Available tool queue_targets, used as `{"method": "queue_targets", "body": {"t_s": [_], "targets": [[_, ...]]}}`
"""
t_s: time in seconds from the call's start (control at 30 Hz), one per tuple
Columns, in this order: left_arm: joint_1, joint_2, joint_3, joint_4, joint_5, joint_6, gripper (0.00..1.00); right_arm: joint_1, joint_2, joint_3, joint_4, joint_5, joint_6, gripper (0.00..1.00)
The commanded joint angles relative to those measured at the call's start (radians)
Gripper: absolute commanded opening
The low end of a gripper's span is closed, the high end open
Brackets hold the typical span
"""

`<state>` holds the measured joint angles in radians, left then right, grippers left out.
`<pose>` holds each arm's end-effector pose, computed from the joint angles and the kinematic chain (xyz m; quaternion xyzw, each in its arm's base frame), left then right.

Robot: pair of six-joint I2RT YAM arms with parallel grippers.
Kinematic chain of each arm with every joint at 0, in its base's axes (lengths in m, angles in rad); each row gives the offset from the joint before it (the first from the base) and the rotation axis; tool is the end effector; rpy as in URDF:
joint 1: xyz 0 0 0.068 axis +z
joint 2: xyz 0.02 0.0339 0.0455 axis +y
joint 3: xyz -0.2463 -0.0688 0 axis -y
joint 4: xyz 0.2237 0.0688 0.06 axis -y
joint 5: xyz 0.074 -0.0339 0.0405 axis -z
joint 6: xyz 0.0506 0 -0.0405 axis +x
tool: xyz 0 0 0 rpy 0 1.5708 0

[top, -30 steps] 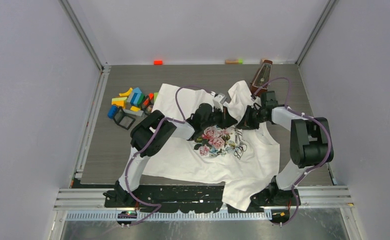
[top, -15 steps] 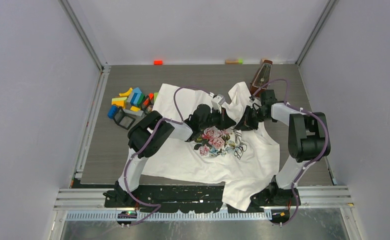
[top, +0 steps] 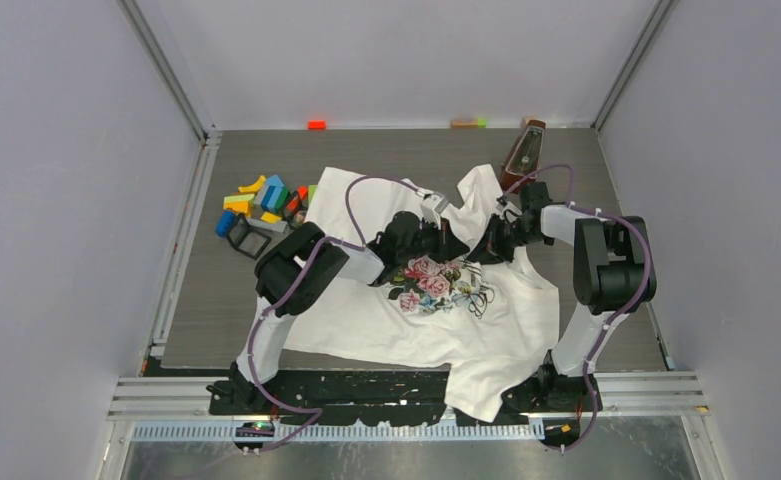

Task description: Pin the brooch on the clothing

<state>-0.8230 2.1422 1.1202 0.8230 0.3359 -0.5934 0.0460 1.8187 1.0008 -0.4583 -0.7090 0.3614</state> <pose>0.2873 -0.3343 0.1370 0.1926 0.7458 -0.5044 0.3902 0.3080 0.0472 0.1225 0.0954 0.9242 0.3641 0.0653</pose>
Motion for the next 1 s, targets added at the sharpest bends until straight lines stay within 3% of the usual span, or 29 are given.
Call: {"method": "queue_targets", "body": {"t_s": [0.0,0.17,0.33,0.57,0.73,0.97], "targets": [[-0.045,-0.087,0.017,0.228,0.106,-0.058,0.0,0.001,0.019,0.028,0.079,-0.004,0.017,0.0],[-0.043,-0.09,0.014,0.153,0.006,-0.071,0.0,0.0,-0.048,0.014,0.087,0.015,0.019,0.02],[-0.011,-0.095,0.015,0.073,-0.068,-0.159,0.0,0.001,-0.203,-0.055,0.131,0.129,0.03,0.25],[0.028,-0.105,0.009,0.087,0.016,-0.246,0.0,0.0,-0.504,-0.155,0.194,0.205,0.024,0.48],[0.06,-0.163,-0.034,0.091,0.118,-0.257,0.0,0.001,-0.702,-0.22,0.255,0.228,-0.001,0.53],[0.083,-0.235,-0.087,-0.006,0.242,-0.257,0.0,0.017,-0.839,-0.342,0.407,0.172,0.008,0.54]]}}
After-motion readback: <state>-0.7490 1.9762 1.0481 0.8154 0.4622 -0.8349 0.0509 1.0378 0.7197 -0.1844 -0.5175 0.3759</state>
